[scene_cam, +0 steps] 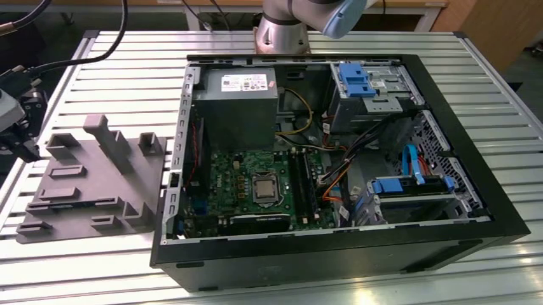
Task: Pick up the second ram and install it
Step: 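Pick up the second ram and move it above second insertion slot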
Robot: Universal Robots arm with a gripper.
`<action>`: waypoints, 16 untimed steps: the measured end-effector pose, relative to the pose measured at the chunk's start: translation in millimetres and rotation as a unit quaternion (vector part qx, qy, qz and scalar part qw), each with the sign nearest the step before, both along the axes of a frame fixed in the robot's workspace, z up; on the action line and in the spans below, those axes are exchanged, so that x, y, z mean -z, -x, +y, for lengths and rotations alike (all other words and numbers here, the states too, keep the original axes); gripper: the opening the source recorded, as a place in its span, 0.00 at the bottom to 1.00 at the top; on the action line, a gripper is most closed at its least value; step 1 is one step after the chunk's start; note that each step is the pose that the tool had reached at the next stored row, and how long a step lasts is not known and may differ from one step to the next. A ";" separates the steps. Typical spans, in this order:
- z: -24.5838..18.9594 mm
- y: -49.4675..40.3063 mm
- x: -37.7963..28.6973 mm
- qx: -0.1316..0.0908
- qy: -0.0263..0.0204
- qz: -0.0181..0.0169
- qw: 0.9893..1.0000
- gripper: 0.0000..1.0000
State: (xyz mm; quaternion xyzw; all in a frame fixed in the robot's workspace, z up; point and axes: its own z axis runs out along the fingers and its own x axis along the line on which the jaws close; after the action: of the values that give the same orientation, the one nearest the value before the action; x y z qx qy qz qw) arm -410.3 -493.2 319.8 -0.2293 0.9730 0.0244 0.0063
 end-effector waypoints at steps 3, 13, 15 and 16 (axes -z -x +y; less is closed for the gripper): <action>0.0 0.0 0.1 -0.025 0.000 0.000 1.000 0.11; 0.0 0.0 0.8 -0.111 0.000 0.000 0.994 0.11; 0.0 0.1 1.0 -0.129 0.000 0.000 0.992 0.11; 0.0 0.0 1.1 -0.139 0.000 0.000 0.990 0.11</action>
State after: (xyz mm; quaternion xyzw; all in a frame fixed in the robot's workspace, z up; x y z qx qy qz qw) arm -410.3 -493.2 318.6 -0.3622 0.9318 0.0246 0.0028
